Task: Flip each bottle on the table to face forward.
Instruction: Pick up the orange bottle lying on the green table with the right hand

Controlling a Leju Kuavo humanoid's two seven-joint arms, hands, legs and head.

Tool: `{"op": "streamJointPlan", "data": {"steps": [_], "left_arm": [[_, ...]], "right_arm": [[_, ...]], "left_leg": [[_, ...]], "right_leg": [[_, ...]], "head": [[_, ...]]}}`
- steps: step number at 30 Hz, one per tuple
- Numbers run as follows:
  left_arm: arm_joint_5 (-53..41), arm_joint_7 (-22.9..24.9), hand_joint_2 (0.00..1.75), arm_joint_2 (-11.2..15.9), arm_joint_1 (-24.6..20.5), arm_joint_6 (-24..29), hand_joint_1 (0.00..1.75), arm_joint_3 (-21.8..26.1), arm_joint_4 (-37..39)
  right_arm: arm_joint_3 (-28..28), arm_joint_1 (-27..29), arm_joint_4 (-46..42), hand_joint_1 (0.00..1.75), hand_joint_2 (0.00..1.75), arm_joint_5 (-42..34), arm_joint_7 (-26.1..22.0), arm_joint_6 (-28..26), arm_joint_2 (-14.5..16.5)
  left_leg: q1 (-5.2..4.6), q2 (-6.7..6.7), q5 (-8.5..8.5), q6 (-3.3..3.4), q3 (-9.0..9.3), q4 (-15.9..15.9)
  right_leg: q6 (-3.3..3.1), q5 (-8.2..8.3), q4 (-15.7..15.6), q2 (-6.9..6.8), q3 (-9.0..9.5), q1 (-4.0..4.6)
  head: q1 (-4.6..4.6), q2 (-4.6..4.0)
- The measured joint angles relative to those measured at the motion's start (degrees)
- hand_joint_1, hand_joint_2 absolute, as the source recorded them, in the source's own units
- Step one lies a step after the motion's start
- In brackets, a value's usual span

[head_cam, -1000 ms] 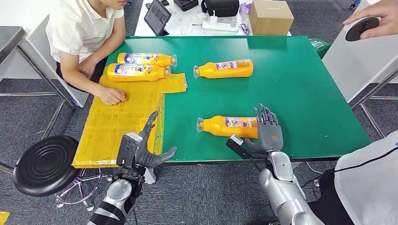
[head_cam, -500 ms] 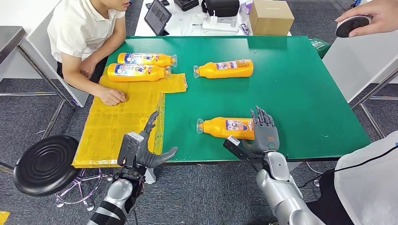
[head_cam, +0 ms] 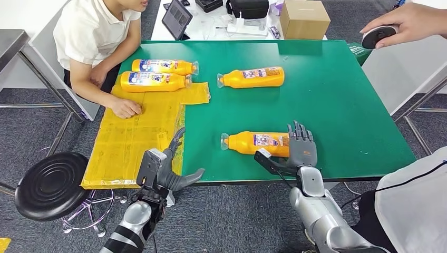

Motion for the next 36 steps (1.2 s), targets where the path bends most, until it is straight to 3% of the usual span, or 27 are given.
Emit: {"op": "streamJointPlan", "data": {"steps": [8, 13, 14, 17, 18, 26, 36], "left_arm": [[0.4, 0.2, 1.75, -0.4, -0.3, -0.2, 0.0, -0.2, 0.9], [1.0, 0.3, 1.75, -0.5, -0.8, -0.1, 0.0, -0.6, 1.6], [1.1, 0.3, 1.75, -0.6, -0.9, -0.1, 0.0, -0.7, 1.7], [1.3, 0.3, 1.75, -0.6, -1.1, -0.1, 0.0, -0.9, 2.1], [1.4, 0.3, 1.75, -0.6, -1.2, -0.1, 0.0, -1.0, 2.2], [2.2, 0.1, 1.75, -0.7, -1.4, 0.2, 0.0, -1.0, 2.9], [3.2, -0.1, 1.75, -0.6, -1.5, 0.2, 0.0, -1.0, 3.1]], "right_arm": [[0.3, -1.6, 2.4, 0.0, 1.75, -1.4, -0.6, 1.0, -0.4], [0.3, -2.0, 3.7, 0.0, 1.75, -5.0, -4.0, 1.3, -0.4], [0.3, -2.0, 4.0, 0.36, 1.75, -5.5, -4.7, 1.4, -0.4], [0.2, -2.0, 4.6, 1.65, 1.75, -6.3, -5.9, 1.8, -0.4], [0.2, -2.0, 4.8, 1.71, 1.75, -6.6, -6.3, 1.9, -0.4], [-0.6, -2.0, 6.4, 1.47, 1.75, -9.4, -9.0, 2.1, -0.6], [-0.8, -2.1, 7.2, 1.61, 1.75, -9.5, -9.1, 2.8, -1.0]], "left_leg": [[0.0, 0.01, 0.0, 0.0, 0.02, 0.0], [0.0, 0.01, 0.0, 0.0, 0.03, 0.0], [0.0, 0.01, 0.0, 0.0, 0.03, 0.0], [0.0, 0.02, 0.0, 0.0, 0.03, 0.0], [0.0, 0.03, 0.0, 0.0, 0.03, 0.0], [0.01, 0.04, 0.0, 0.0, 0.05, 0.0], [0.01, 0.02, 0.0, 0.0, 0.08, 0.0]], "right_leg": [[0.0, 0.0, 0.0, 0.0, 0.0, 0.0], [0.0, 0.0, 0.0, 0.0, 0.01, 0.0], [0.0, 0.0, 0.0, 0.01, 0.01, 0.0], [0.0, 0.0, 0.0, 0.01, 0.01, 0.0], [0.0, 0.0, 0.0, 0.01, 0.01, 0.0], [0.0, 0.0, 0.0, 0.01, 0.01, 0.01], [0.0, 0.0, 0.0, 0.01, 0.05, 0.01]], "head": [[0.0, 0.0], [0.01, 0.0], [0.01, 0.0], [0.0, 0.0], [0.0, 0.0], [0.0, 0.0], [0.0, 0.0]]}}
